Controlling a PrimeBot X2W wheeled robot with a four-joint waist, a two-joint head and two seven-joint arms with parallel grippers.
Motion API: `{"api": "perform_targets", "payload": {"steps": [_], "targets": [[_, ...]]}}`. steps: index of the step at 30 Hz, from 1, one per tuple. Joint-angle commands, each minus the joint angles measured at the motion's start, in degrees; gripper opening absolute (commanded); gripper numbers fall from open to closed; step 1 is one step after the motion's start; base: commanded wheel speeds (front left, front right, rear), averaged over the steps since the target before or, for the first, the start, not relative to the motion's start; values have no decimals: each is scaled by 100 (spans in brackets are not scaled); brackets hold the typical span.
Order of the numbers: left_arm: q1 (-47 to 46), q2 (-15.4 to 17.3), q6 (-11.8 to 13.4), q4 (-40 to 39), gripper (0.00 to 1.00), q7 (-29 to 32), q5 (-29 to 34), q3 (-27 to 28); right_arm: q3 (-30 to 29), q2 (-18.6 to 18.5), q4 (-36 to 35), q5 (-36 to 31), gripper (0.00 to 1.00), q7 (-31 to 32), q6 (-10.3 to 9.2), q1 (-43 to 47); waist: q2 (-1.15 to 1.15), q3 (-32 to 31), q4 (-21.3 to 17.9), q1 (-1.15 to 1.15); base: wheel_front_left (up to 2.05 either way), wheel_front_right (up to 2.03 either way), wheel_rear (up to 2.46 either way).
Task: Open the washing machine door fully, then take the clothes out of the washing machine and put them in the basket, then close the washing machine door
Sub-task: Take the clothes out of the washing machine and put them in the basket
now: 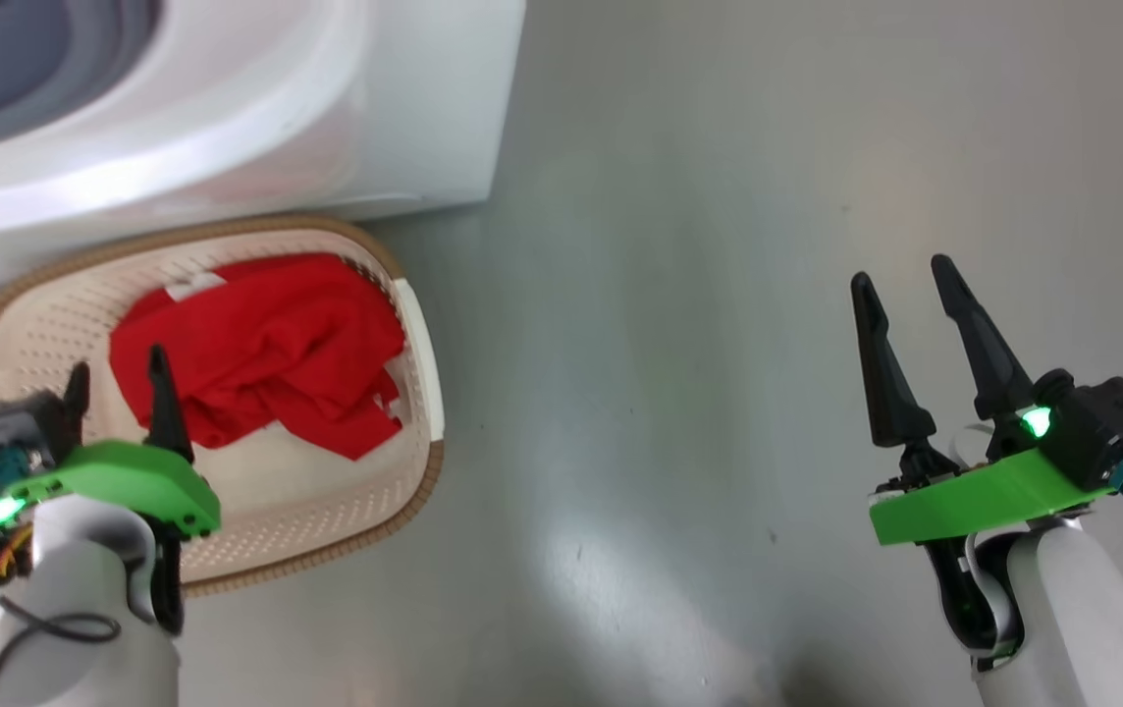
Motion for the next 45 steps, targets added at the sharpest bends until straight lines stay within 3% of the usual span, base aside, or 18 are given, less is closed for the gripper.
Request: {"api": "perform_targets", "payload": {"steps": [1,22,45], "targets": [[296,124,-25,-155,100,-36,-40,136,93,-14,-91,-24,100,-37,43,210,0,-311,126,0,0,0,0],[1659,-73,-273,-2061,100,-36,-165,-274,-39,-234,71,-42,100,-37,43,858,0,-1837,617,0,0,0,0],[3391,-75,-121,-4067,100,-36,-261,-646,-260,-219,-78,5,100,-37,43,1790,0,-2792,818,0,0,0,0]]}}
